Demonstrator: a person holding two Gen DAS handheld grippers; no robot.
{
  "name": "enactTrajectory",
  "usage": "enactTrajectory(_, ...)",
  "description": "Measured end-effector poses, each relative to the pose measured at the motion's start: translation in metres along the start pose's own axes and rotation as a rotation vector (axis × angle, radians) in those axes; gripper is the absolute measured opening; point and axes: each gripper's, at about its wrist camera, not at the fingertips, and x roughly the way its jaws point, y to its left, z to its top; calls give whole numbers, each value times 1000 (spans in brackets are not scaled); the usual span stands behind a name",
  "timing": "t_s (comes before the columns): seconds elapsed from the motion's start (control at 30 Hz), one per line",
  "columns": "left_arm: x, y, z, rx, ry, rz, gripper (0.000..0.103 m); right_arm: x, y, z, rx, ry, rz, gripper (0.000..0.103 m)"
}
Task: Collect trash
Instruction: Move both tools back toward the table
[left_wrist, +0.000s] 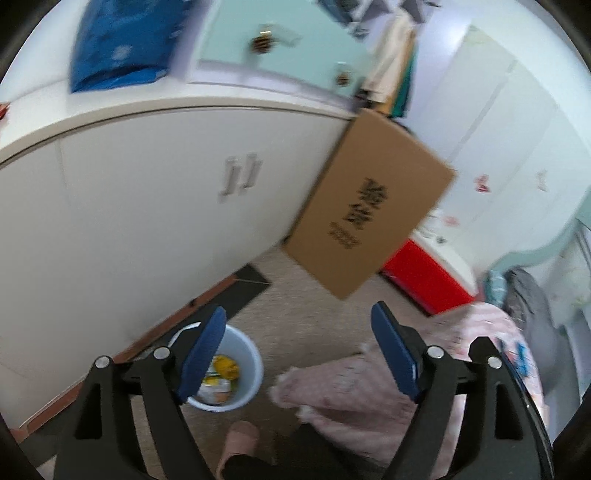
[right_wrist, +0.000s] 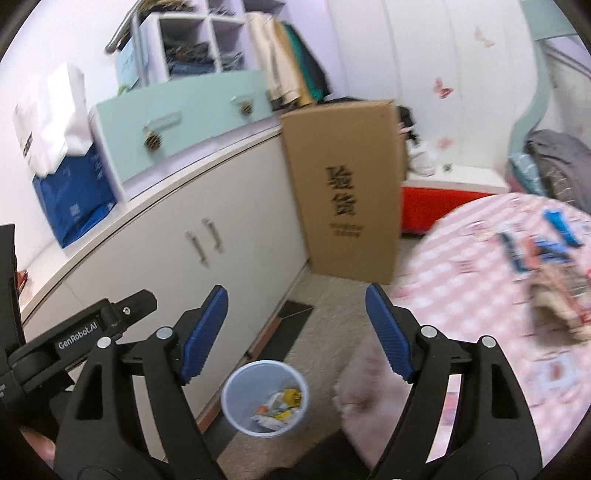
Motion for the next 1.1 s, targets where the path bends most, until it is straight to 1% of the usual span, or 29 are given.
enactTrajectory(0.1,-4,-44,-11,58,21,-63,80,-24,-37,4,14,-15,-62,76)
enactTrajectory(0.23,0,-111,-38,146,91,-167,80,-51,-87,5,47,-25,-132,76)
enactTrajectory(0.37,4,-171,-68,236,144,-245,82,-79,-139,3,76,-45,-223,77)
enactTrajectory(0.47,9,-208,-88,274,172,-277,82,-98,-179,-1,111,-56,-296,77)
enactTrajectory(0.6,18,-244,-110,298,218,-323,83,-121,-237,-10,183,-55,-386,79)
enactTrajectory(0.67,28,-261,-121,313,247,-339,85,-128,-258,-13,217,-51,-402,79)
enactTrajectory(0.7,32,-264,-124,319,258,-340,85,-132,-271,-16,241,-47,-419,79)
enactTrajectory(0.77,41,-277,-136,338,285,-345,85,-135,-285,-21,267,-39,-430,79)
enactTrajectory(0.93,68,-297,-155,334,371,-371,85,-129,-316,-29,314,4,-460,82)
enactTrajectory(0.97,75,-301,-158,335,386,-358,85,-127,-323,-30,329,11,-464,82)
enactTrajectory(1.0,79,-304,-161,333,392,-353,85,-125,-327,-31,341,15,-462,82)
enactTrajectory(1.1,79,-314,-166,357,363,-357,84,-110,-351,-33,402,49,-452,82)
